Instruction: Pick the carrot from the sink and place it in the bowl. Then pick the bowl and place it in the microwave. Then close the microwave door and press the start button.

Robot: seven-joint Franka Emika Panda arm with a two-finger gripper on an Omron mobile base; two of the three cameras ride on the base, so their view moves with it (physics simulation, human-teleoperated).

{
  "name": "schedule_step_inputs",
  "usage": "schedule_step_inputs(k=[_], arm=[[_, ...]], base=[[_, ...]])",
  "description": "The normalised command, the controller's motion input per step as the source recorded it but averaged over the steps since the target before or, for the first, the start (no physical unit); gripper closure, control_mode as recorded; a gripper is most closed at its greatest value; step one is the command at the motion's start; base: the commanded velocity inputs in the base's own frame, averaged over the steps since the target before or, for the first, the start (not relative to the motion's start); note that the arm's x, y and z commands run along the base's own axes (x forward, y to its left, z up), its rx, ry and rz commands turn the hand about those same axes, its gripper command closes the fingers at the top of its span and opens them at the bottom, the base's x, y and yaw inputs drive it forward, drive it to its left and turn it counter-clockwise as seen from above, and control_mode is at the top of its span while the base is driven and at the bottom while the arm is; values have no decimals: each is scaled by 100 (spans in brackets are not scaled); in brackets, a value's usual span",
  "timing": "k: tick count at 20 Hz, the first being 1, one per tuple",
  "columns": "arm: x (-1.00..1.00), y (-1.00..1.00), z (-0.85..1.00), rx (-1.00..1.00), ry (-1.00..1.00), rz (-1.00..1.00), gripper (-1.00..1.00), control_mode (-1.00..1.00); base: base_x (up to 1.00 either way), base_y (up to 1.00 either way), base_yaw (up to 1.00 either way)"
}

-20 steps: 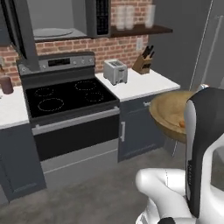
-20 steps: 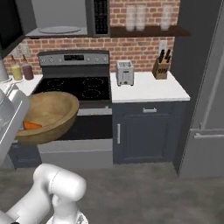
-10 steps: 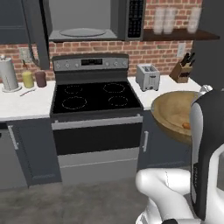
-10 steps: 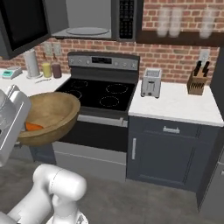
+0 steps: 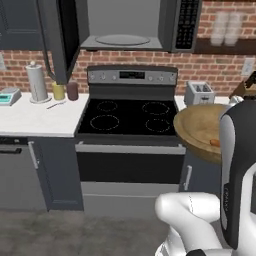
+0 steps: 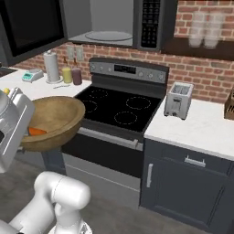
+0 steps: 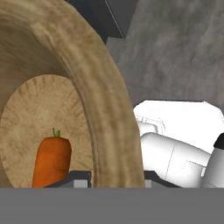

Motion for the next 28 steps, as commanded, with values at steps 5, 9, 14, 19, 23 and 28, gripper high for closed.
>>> schedule_step_inputs(k=[5, 9, 14, 19, 23, 28], arm=[[0, 0, 0, 0, 0, 0, 100, 100], [0, 0, 0, 0, 0, 0, 100, 100], [0, 0, 0, 0, 0, 0, 100, 100], [0, 0, 0, 0, 0, 0, 100, 100], [0, 0, 0, 0, 0, 0, 100, 100], [0, 0, 0, 0, 0, 0, 100, 100]], base=[[75, 0, 34], [73, 0, 29], [56, 0, 26], [39, 0, 24], [43, 0, 21], [55, 0, 19]])
